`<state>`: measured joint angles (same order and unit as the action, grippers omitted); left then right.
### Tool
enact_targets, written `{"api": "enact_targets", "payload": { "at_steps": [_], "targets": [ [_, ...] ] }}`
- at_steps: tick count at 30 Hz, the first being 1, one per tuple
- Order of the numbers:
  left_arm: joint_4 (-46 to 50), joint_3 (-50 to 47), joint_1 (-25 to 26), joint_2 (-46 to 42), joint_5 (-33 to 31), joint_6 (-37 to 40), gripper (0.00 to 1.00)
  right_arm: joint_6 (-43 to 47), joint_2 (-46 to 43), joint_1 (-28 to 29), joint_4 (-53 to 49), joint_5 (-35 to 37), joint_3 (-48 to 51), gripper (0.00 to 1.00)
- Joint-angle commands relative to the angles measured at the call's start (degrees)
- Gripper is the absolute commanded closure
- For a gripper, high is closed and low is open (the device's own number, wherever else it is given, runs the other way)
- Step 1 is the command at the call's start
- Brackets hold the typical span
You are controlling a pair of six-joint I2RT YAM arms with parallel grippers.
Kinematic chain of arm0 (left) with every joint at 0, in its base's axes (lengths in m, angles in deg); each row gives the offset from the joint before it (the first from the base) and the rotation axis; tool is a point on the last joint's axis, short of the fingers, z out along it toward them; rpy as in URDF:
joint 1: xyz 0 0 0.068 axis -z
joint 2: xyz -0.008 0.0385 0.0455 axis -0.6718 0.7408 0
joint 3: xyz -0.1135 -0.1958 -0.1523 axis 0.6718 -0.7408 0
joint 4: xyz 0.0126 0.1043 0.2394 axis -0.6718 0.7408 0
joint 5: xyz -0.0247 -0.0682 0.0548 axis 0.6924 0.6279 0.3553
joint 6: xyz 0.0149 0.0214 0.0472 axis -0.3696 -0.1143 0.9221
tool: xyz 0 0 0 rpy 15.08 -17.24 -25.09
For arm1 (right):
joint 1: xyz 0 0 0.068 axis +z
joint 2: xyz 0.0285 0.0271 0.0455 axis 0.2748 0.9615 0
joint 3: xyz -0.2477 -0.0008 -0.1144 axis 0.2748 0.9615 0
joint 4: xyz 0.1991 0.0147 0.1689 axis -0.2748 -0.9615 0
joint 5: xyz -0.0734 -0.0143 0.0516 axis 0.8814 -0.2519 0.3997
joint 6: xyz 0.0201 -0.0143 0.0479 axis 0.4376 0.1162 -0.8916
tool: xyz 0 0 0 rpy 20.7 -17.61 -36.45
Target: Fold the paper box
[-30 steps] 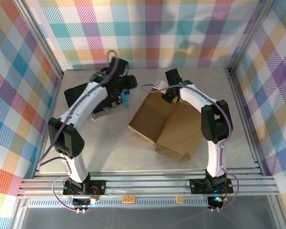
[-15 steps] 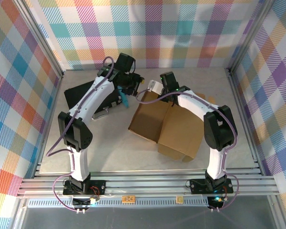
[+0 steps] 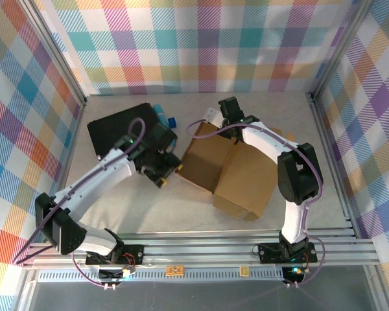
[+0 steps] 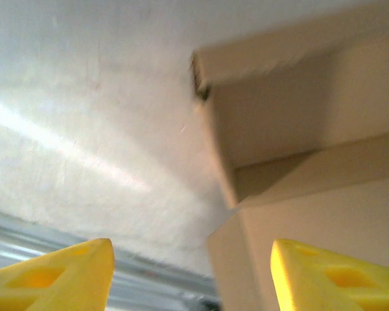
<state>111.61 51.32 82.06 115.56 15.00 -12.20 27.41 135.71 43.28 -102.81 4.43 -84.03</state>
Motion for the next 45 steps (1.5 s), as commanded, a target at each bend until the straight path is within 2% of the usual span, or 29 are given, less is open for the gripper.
{"api": "enact_targets", "payload": {
  "at_steps": [1, 4, 9, 13, 17, 23, 25, 29, 30, 38, 40, 41, 42, 43, 44, 45],
  "targets": [
    [-10.0, -2.3, 2.0, 3.5, -0.8, -4.6, 0.34, -2.5, 1.3, -0.2, -2.0, 1.5, -2.3, 1.0],
    [-12.3, -1.9, 3.9, 7.2, -1.8, -4.7, 0.36, -3.7, 1.7, -0.2, -3.7, 1.8, -2.8, 1.0],
    [-24.6, -8.2, 6.0, 10.7, -1.8, -7.4, 0.4, -5.5, 1.8, -0.2, -5.5, 1.3, -2.8, 1.0],
    [-30.6, -9.7, 6.3, 13.3, -4.0, -7.4, 0.5, -6.0, 1.7, -0.3, -6.4, 0.7, -2.7, 1.0],
    [-28.5, -9.9, 6.7, 15.4, -4.5, -7.2, 0.62, -6.4, 1.9, -0.5, -7.2, 0.1, -2.7, 1.0],
    [-28.7, -11.5, 7.7, 18.1, -4.0, -7.6, 0.66, -6.0, 2.2, -0.5, -7.3, 0.0, -2.3, 1.0],
    [-26.7, -10.4, 7.7, 19.7, -4.2, -7.3, 0.73, -5.7, 2.3, -0.5, -7.1, 0.1, -2.0, 1.0],
    [-20.7, -8.1, 7.8, 22.1, -4.5, -7.2, 0.97, -5.4, 2.3, -0.5, -7.3, 0.2, -1.3, 1.0],
    [-19.0, -7.4, 7.8, 22.4, -4.7, -7.0, 1.0, -5.4, 2.3, -0.5, -7.3, 0.2, -1.0, 1.0],
    [-8.5, -1.5, 7.7, 21.5, -7.6, -3.6, 1.0, -8.2, 3.3, 0.4, -9.6, 7.7, 0.7, 1.0],
    [-6.6, 0.0, 7.7, 21.4, -7.8, -0.9, 1.0, -11.1, 2.5, 0.4, -11.3, 4.8, 0.0, 1.0],
    [-5.7, 0.4, 7.5, 21.3, -7.8, 0.3, 1.0, -12.6, 1.9, 0.1, -14.1, 0.1, -1.0, 1.0],
    [-5.4, 0.7, 7.4, 21.1, -7.6, 2.5, 1.0, -14.0, 1.2, -0.5, -18.3, -9.6, -2.7, 0.94],
    [-5.1, 0.8, 7.1, 20.9, -7.4, 4.2, 1.0, -14.9, 0.8, -1.1, -21.7, -17.6, -4.1, 0.83],
    [-4.9, 0.7, 6.9, 20.7, -7.3, 5.8, 1.0, -16.0, 0.4, -1.5, -23.9, -23.0, -5.1, 0.72],
    [-4.8, 0.5, 6.7, 20.4, -7.4, 7.1, 1.0, -17.1, 0.2, -1.9, -25.5, -26.6, -6.0, 0.66]
  ]
}}
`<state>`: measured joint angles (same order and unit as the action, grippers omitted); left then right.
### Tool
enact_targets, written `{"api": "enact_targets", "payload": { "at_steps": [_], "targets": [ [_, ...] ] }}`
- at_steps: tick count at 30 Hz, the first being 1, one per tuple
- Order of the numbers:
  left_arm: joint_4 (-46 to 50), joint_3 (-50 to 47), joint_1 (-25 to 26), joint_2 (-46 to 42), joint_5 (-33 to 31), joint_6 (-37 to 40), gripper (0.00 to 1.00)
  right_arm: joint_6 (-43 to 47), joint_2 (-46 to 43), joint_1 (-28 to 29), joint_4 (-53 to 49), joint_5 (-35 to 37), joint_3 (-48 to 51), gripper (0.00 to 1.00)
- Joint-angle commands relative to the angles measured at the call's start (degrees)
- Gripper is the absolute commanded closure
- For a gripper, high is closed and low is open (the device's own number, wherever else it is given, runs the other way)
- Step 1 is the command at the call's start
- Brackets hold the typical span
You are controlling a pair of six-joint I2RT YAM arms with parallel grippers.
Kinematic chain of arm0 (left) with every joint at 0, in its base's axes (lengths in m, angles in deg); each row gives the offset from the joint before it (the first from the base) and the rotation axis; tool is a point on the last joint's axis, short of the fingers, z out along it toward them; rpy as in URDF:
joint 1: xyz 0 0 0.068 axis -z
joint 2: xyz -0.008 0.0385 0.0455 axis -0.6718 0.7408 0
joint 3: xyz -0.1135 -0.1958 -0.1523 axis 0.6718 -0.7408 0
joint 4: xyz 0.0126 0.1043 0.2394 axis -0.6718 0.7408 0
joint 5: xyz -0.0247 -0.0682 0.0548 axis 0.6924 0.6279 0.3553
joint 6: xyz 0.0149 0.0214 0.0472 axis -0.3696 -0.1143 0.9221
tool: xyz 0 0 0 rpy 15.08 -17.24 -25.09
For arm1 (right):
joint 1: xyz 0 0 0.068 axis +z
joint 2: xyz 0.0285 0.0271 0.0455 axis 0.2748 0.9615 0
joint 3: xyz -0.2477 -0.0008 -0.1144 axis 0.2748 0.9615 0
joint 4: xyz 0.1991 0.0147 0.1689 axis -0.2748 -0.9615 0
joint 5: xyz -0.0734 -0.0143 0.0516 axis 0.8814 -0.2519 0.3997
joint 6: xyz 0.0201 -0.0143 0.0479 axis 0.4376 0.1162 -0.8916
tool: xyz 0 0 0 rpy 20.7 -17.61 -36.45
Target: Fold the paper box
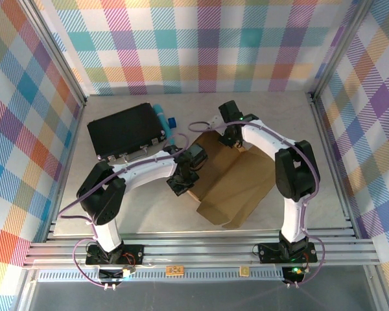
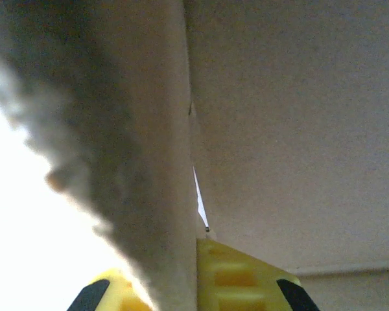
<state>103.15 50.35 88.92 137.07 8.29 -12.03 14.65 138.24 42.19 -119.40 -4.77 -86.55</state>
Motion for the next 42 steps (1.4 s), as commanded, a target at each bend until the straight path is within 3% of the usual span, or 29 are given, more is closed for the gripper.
{"api": "enact_targets", "payload": {
  "at_steps": [1, 4, 9, 22, 29, 34, 42],
  "targets": [
    [4.0, 1.2, -0.4, -1.6, -1.1, 8.5, 1.0, -5.6, -2.2, -1.6, -11.0, -21.3, -4.7, 0.62],
    [4.7, 0.1, -1.3, -3.2, -1.9, 11.5, 1.0, -7.7, -0.4, -3.4, -17.1, -28.2, -8.7, 0.55],
    [4.8, -1.0, -2.7, -4.2, -2.0, 14.2, 1.0, -11.3, -1.2, -5.6, -17.9, -32.8, -8.8, 0.51],
    [5.7, 0.7, -3.0, -3.5, -2.5, 15.8, 1.0, -15.6, -8.7, -12.3, -14.6, -39.2, 3.0, 0.58],
    [6.0, 1.9, -3.0, -2.2, -2.2, 16.9, 1.0, -20.4, -12.1, -15.7, -12.3, -41.7, 8.0, 0.5],
    [6.5, 2.3, -3.0, -2.1, -2.6, 17.5, 1.0, -23.4, -13.6, -18.6, -12.2, -37.9, 11.0, 0.49],
    [6.5, 2.8, -3.0, -0.5, -1.6, 19.5, 1.0, -23.4, -10.0, -22.4, -9.7, -47.4, 15.5, 0.53]
  ]
}}
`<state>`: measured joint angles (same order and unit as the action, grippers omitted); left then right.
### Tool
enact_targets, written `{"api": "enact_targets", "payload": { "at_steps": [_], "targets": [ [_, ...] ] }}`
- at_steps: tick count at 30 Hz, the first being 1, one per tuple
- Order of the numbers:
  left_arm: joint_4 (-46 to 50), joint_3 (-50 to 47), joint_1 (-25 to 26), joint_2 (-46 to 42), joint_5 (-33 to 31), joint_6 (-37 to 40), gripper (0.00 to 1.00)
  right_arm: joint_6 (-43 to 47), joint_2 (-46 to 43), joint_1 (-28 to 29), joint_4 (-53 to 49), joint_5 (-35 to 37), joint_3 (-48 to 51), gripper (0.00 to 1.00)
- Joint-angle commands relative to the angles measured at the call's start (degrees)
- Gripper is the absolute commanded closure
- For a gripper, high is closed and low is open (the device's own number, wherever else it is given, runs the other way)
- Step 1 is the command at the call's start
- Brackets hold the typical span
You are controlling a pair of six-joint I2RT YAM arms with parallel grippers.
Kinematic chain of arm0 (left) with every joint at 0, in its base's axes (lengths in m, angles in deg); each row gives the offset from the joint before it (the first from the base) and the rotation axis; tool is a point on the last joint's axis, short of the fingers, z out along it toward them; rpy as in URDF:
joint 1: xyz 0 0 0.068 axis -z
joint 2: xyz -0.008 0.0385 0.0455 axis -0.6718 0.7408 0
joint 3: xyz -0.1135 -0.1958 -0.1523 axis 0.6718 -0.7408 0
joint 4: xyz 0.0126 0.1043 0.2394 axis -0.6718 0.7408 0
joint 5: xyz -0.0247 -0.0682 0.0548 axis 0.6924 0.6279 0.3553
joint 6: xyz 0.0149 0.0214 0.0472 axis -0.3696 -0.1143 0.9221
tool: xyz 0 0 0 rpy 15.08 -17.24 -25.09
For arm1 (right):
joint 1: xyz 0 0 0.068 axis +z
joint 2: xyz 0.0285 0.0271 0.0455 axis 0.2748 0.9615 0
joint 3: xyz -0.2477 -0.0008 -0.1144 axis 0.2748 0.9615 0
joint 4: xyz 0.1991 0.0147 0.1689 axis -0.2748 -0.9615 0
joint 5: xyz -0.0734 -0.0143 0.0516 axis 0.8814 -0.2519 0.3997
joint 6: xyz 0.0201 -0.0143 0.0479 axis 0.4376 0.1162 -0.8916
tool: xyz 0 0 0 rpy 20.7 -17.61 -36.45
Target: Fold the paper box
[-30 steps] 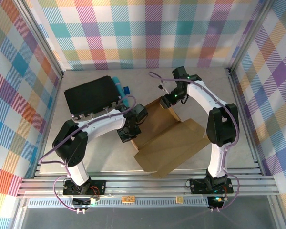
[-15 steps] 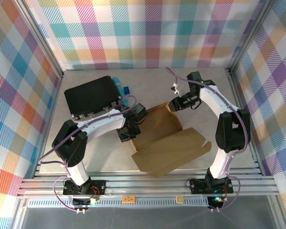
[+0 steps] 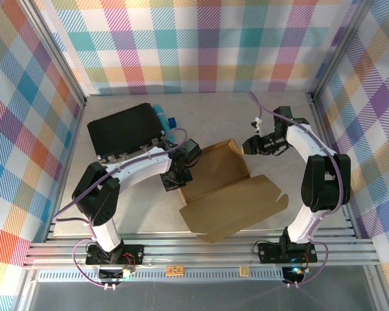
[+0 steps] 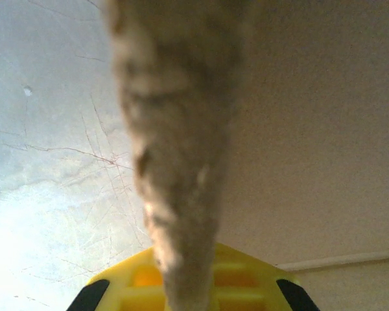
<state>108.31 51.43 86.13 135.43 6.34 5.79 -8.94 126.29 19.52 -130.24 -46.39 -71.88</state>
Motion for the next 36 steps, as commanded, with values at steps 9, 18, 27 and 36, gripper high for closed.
{"api": "enact_targets", "payload": {
  "at_steps": [9, 18, 27, 36],
  "targets": [
    [2.3, 2.7, -1.4, 3.4, 0.6, 5.0, 1.0, 1.3, 6.4, 0.1, 0.3, -6.3, 0.4, 0.56],
    [2.3, 3.0, -2.3, 4.1, 0.4, 5.6, 1.0, 0.4, 6.1, 0.1, 0.4, -4.8, 2.7, 0.6],
    [2.3, 3.6, -2.4, 4.6, 0.6, 6.0, 1.0, -0.4, 7.8, 0.2, 0.5, -3.5, 3.5, 0.7],
    [2.1, 3.9, -2.5, 4.8, 0.7, 5.9, 1.0, -2.1, 9.1, 2.9, 1.6, 1.2, 3.5, 0.74]
  ]
}}
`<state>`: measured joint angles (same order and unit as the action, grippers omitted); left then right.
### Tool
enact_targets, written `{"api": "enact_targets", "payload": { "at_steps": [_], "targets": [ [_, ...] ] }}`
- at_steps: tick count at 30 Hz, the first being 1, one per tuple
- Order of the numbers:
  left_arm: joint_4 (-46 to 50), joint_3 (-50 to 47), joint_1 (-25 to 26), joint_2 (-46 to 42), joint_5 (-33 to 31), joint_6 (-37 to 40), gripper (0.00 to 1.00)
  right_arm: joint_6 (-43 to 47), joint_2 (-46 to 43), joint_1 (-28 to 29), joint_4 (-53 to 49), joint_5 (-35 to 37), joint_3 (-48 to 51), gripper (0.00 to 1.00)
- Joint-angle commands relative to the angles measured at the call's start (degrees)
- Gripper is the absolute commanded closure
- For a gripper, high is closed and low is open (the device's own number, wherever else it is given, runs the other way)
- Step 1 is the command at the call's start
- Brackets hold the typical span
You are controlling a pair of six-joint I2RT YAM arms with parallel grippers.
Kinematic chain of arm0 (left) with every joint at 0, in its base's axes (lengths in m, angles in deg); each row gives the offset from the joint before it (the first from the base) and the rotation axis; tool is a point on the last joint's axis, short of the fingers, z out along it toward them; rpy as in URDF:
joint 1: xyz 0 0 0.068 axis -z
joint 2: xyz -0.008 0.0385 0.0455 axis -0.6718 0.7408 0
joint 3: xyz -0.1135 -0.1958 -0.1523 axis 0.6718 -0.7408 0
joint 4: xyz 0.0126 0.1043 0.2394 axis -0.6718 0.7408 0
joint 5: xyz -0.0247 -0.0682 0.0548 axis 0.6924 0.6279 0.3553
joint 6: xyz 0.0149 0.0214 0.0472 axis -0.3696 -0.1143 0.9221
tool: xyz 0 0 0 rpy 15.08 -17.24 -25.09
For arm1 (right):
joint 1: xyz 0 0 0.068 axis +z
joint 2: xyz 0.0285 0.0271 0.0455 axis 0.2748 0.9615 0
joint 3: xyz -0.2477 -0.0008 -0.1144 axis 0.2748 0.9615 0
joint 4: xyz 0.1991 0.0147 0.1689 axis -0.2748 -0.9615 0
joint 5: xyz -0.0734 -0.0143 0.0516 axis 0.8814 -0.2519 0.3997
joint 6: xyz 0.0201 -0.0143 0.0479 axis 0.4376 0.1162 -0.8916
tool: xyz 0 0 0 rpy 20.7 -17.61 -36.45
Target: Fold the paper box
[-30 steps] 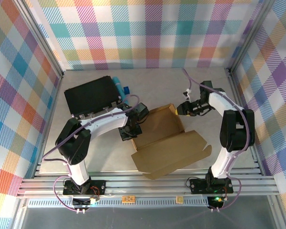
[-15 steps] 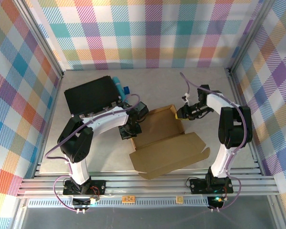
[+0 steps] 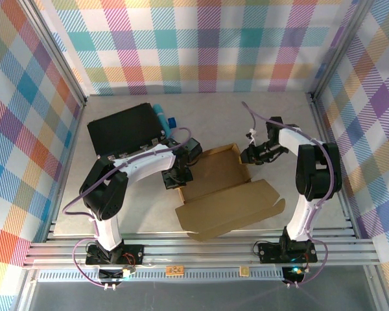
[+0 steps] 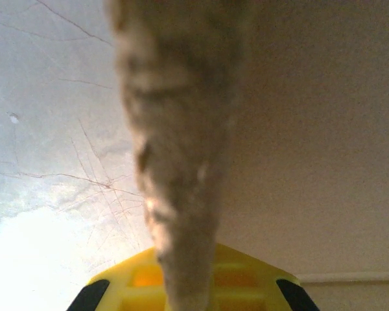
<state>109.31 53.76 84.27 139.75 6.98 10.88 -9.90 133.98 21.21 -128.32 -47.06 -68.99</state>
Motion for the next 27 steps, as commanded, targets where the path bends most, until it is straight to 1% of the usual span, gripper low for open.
{"api": "enact_targets", "payload": {
  "at_steps": [1, 5, 8, 13, 16, 21, 27],
  "targets": [
    [1.1, 1.6, -0.6, 0.4, 0.1, 0.8, 1.0, -1.4, 1.5, 1.4, -0.2, 2.7, 0.6, 0.75],
    [1.1, 1.6, -0.6, 0.3, 0.0, 0.5, 1.0, -1.5, 1.7, 2.1, -0.7, 5.7, -0.1, 0.79],
    [0.8, 1.5, -0.6, 0.1, 0.0, 0.3, 1.0, -1.3, 2.3, 3.4, -2.0, 8.6, -1.3, 0.8],
    [0.7, 1.6, -0.5, 0.1, 0.0, 0.1, 1.0, -1.7, 2.9, 5.7, -2.8, 13.2, -2.2, 0.84],
    [0.7, 1.6, -0.6, 0.1, 0.0, 0.0, 1.0, -2.3, 3.0, 6.9, -3.0, 15.8, -2.5, 0.91],
    [0.5, 1.6, -0.6, 0.2, 0.1, -0.2, 1.0, -3.8, 3.7, 11.0, -3.8, 23.2, -3.2, 1.0],
    [0.6, 1.9, -0.6, 0.1, 0.0, -0.3, 1.0, -8.2, 3.0, 15.9, -3.6, 33.5, -3.2, 1.0]
  ]
}}
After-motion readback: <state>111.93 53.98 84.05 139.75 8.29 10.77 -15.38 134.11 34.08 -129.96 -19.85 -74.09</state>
